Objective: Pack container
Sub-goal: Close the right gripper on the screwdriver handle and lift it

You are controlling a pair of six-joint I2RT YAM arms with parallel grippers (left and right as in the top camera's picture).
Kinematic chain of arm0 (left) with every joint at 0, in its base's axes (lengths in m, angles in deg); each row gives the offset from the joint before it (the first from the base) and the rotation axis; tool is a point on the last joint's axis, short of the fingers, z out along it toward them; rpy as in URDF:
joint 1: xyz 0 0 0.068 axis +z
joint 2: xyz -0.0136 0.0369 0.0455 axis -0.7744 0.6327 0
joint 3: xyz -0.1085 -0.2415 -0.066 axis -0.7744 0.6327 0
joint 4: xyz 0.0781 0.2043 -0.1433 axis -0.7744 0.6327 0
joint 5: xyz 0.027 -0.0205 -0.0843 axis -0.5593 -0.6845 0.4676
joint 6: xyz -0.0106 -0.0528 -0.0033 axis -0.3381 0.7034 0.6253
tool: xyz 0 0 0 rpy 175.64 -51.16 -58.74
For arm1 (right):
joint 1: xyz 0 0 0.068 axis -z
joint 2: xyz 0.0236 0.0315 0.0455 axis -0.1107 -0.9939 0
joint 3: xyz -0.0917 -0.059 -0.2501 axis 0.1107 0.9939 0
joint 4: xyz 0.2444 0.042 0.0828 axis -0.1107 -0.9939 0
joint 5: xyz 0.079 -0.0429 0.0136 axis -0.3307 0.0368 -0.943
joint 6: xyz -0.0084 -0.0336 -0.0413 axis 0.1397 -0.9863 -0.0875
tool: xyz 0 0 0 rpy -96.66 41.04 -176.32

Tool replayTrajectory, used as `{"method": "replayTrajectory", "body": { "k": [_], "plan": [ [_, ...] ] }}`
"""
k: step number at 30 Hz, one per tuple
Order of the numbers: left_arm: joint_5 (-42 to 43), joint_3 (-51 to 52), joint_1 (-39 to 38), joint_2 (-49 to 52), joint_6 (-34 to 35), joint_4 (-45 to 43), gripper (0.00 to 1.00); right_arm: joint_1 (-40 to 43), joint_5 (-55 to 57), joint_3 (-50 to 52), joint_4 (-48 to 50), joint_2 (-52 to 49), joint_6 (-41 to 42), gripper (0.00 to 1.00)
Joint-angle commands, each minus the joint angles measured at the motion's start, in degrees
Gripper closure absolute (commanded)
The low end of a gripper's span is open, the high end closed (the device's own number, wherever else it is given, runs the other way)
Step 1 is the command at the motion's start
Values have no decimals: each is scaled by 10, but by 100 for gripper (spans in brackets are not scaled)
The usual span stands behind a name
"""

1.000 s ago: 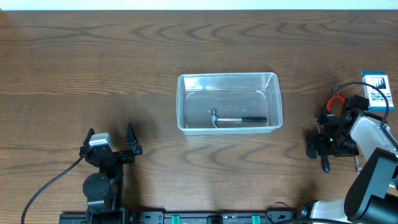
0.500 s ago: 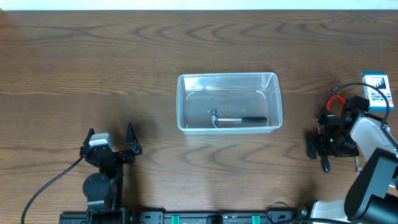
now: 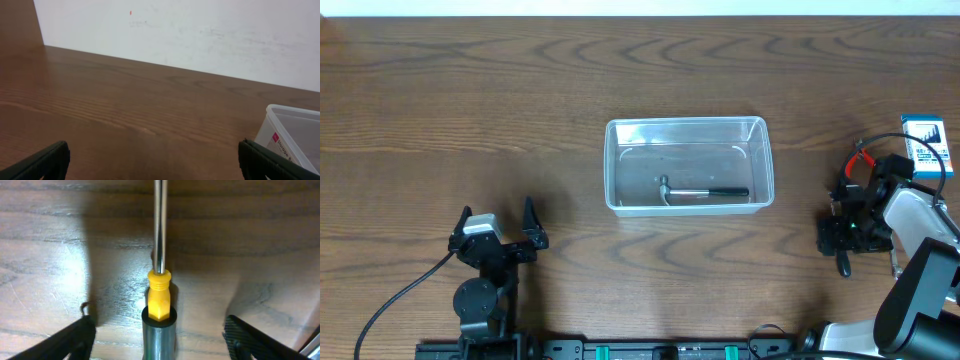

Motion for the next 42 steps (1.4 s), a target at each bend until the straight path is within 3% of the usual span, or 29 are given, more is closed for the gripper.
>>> {"method": "replayTrajectory", "body": {
  "k": [1, 11, 20, 24, 30, 42],
  "plan": [
    [-9, 7, 3, -3, -3, 26, 2, 6, 1, 5, 1, -2, -2, 23],
    [-9, 7, 3, -3, -3, 26, 2, 6, 1, 5, 2, -2, -2, 49],
    [-9, 7, 3, -3, -3, 26, 2, 6, 1, 5, 4, -2, 3, 62],
    [-9, 7, 3, -3, -3, 26, 2, 6, 1, 5, 6, -2, 13, 74],
    [-9, 7, 3, -3, -3, 26, 2, 6, 1, 5, 5, -2, 13, 77],
    [-9, 7, 3, -3, -3, 26, 2, 6, 1, 5, 6, -2, 24, 94]
  ]
}}
